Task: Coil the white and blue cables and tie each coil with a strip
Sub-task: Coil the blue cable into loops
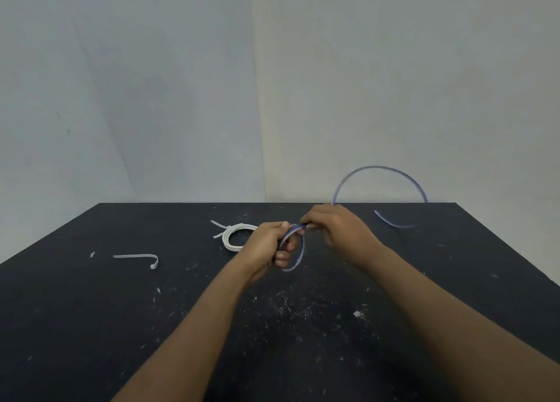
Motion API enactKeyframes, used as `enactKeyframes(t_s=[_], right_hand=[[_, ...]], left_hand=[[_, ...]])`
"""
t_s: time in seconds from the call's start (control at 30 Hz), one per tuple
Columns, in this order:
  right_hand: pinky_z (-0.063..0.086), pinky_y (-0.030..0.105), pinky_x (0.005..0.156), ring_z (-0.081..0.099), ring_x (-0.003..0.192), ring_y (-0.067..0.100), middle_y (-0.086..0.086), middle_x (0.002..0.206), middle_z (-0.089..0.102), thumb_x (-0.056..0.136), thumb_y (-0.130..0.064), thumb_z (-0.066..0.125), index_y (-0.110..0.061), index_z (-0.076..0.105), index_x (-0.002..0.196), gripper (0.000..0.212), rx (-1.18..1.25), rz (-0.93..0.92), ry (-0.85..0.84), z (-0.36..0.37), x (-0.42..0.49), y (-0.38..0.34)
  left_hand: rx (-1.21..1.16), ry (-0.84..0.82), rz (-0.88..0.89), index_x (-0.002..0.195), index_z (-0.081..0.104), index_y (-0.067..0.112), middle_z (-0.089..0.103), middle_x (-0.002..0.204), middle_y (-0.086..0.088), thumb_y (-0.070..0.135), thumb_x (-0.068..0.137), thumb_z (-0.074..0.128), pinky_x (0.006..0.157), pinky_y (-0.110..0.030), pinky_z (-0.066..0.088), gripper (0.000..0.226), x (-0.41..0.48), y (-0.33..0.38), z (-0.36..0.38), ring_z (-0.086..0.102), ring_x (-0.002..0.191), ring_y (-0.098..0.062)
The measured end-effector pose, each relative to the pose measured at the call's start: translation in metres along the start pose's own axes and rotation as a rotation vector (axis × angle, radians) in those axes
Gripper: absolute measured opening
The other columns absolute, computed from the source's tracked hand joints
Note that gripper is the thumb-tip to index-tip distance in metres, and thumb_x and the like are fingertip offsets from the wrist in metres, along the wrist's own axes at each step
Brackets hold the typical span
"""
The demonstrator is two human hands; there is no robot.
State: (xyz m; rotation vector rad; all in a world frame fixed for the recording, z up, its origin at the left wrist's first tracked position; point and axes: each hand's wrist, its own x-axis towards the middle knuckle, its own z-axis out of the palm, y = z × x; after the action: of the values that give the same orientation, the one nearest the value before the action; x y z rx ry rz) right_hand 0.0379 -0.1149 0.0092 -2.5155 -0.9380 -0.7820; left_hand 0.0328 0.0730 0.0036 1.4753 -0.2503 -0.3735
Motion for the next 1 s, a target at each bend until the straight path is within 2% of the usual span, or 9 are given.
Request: enactKeyframes(t_s=[0.13,0.23,0.3,0.43,0.63,0.8,0.9,1.0], right_hand=[[0.044,0.036,0.069,0.062,0.079,0.026,0.001,0.089,0.071,0.086,-0.001,0.064,-0.012,0.071,0.094,0.015,-0.1,0.025,0.088,0.006,0.003,-0.004],[0.047,0.039,0.069,0.062,0.08,0.027,0.002,0.091,0.07,0.091,-0.011,0.063,-0.013,0.07,0.098,0.011,-0.112,0.084,0.104,0.01,0.004,-0.002],[0.049,0.039,0.071,0.063,0.085,0.025,0.001,0.097,0.071,0.095,-0.018,0.059,-0.015,0.069,0.104,0.014,-0.075,0.179,0.117,0.012,-0.001,0.003],[0.052,0.039,0.068,0.064,0.081,0.018,-0.003,0.092,0.07,0.097,-0.013,0.054,-0.021,0.07,0.104,0.019,0.063,0.392,0.135,0.018,-0.01,0.008],[0.052,0.041,0.064,0.061,0.075,0.02,-0.001,0.085,0.066,0.095,-0.009,0.054,-0.019,0.07,0.103,0.02,0.033,0.397,0.164,0.018,-0.01,0.004],[0.053,0.04,0.062,0.062,0.076,0.02,-0.002,0.085,0.067,0.093,-0.012,0.056,-0.02,0.068,0.1,0.016,0.006,0.417,0.164,0.019,-0.013,0.006],[0.052,0.043,0.059,0.058,0.067,0.022,-0.002,0.075,0.063,0.097,-0.011,0.051,-0.017,0.064,0.09,0.016,0.045,0.523,0.227,0.02,-0.023,0.017],[0.051,0.043,0.06,0.058,0.067,0.022,-0.001,0.074,0.061,0.099,-0.011,0.049,-0.018,0.061,0.088,0.018,0.132,0.586,0.243,0.018,-0.033,0.026]], left_hand=[[-0.31,-0.082,-0.128,0.085,0.057,0.004,0.032,0.05,0.002,0.018,0.103,0.03,0.035,-0.018,0.016,0.035,-0.002,-0.007,0.002,0.02,0.035,-0.005],[-0.446,-0.041,-0.063,0.084,0.053,0.005,0.028,0.048,0.005,0.017,0.102,0.03,0.036,-0.019,0.018,0.031,0.0,-0.006,-0.001,0.022,0.035,-0.005],[-0.414,0.013,0.006,0.084,0.052,0.006,0.028,0.048,0.005,0.017,0.104,0.029,0.037,-0.019,0.018,0.032,0.001,-0.003,-0.004,0.022,0.036,-0.005],[-0.334,0.04,0.066,0.086,0.055,0.006,0.027,0.05,0.005,0.018,0.105,0.028,0.04,-0.02,0.02,0.036,0.003,0.004,-0.002,0.023,0.038,-0.006],[-0.349,-0.018,-0.036,0.083,0.055,0.007,0.028,0.051,0.002,0.016,0.101,0.029,0.039,-0.021,0.025,0.032,-0.001,0.006,0.017,0.025,0.038,-0.008],[-0.537,0.006,-0.031,0.083,0.051,0.006,0.029,0.047,0.004,0.024,0.106,0.028,0.035,-0.017,0.021,0.038,0.002,0.013,0.03,0.024,0.034,-0.005],[-0.391,0.006,-0.006,0.085,0.052,0.007,0.031,0.049,0.006,0.018,0.106,0.03,0.037,-0.017,0.02,0.032,0.003,0.023,0.037,0.025,0.037,-0.004],[-0.32,0.014,0.059,0.087,0.051,0.007,0.031,0.048,0.008,0.017,0.106,0.028,0.039,-0.017,0.02,0.032,0.007,0.04,0.046,0.024,0.037,-0.003]])
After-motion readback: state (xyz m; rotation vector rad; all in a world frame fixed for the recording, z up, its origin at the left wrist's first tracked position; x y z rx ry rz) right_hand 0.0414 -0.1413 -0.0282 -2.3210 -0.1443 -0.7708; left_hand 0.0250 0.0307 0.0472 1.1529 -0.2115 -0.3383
